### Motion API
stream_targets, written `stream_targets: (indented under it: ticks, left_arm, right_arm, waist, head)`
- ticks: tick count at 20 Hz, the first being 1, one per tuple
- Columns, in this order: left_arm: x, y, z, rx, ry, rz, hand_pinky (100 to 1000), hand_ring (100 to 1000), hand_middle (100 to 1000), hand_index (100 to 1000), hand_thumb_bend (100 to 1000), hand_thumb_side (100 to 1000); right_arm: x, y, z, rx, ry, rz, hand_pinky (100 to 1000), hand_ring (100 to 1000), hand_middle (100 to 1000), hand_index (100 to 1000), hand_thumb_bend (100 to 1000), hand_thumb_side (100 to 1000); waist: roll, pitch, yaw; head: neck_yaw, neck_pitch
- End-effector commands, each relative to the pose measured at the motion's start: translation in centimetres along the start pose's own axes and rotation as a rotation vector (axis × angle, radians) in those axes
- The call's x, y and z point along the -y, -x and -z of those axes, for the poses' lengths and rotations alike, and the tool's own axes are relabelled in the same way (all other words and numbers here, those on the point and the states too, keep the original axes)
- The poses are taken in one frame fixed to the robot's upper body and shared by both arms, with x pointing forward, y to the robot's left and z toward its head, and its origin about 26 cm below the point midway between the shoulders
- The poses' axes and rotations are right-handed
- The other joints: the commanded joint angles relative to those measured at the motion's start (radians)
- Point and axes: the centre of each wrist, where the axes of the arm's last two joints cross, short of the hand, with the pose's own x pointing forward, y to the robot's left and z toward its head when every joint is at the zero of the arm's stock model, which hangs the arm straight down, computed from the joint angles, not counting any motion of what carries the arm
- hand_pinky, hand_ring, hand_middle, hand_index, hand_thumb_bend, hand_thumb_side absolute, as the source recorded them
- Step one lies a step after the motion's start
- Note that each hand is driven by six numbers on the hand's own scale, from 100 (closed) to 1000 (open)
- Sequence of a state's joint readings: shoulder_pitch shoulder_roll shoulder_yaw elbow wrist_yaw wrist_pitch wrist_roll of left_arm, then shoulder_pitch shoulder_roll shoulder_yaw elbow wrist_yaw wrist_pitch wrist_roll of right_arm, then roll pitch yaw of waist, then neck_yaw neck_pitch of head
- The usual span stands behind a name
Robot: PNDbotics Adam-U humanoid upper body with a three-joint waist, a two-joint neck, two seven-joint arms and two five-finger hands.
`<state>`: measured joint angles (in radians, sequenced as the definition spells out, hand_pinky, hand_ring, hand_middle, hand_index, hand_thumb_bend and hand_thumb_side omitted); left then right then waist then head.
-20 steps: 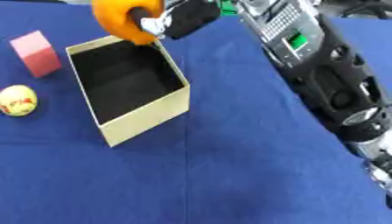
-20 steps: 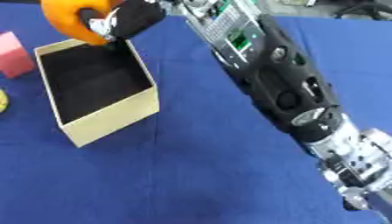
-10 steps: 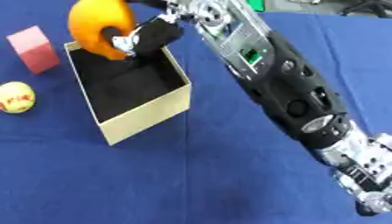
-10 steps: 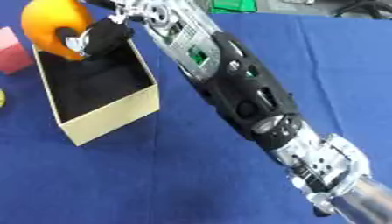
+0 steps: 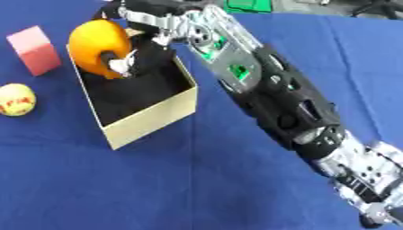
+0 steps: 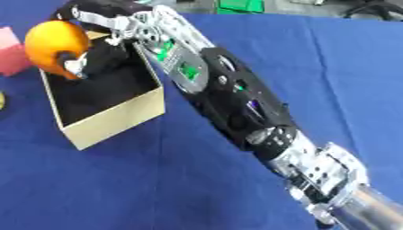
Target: Pick up objects on the table and place them in the box.
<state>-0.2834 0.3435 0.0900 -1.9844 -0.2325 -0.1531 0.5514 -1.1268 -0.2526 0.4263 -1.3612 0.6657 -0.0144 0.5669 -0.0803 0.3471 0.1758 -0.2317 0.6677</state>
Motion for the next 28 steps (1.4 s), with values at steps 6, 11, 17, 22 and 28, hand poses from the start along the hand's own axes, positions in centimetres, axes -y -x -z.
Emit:
stream_targets:
  ticks: [6, 11, 17, 22, 28]
  left_arm:
    - [-0.1, -0.5, 0.6, 0.027, 0.003, -0.009, 489, 721, 656, 821, 378, 1000]
    - [-0.1, -0.5, 0.6, 0.026, 0.0, -0.007, 490, 722, 655, 821, 381, 1000]
    - [-0.4, -0.5, 0.7, 0.028, -0.006, 0.005, 491, 722, 656, 821, 384, 1000]
    - [-0.5, -0.5, 0.9, 0.034, -0.007, 0.015, 491, 724, 656, 821, 388, 1000]
    - [-0.6, -0.7, 1.4, 0.049, 0.007, 0.034, 492, 726, 658, 822, 392, 1000]
  right_arm:
    - [1.8, -1.0, -0.6, 0.026, 0.027, -0.118, 1000, 1000, 889, 958, 379, 764]
    - [2.7, -0.9, -1.6, 0.035, 0.093, -0.062, 1000, 1000, 879, 966, 246, 745]
    - [6.1, -0.8, -6.9, 0.066, 0.301, 0.061, 1000, 1000, 862, 974, 104, 711]
    - [7.5, -1.4, -11.8, 0.095, 0.425, 0.142, 1000, 1000, 852, 982, 100, 680]
    - [8.1, -1.9, -16.7, 0.091, 0.562, 0.243, 1000, 1000, 845, 991, 100, 641]
  waist:
    - [0.009, -0.022, -0.003]
    - [0.012, -0.024, -0.006]
    - [0.014, -0.029, -0.021]
    - [0.018, -0.032, -0.037]
    - [0.025, -0.035, -0.053]
  head:
    - [0.0, -0.01]
    - [0.014, -0.007]
    - [0.045, -0.002]
    - [0.064, 0.001]
    - [0.093, 0.008]
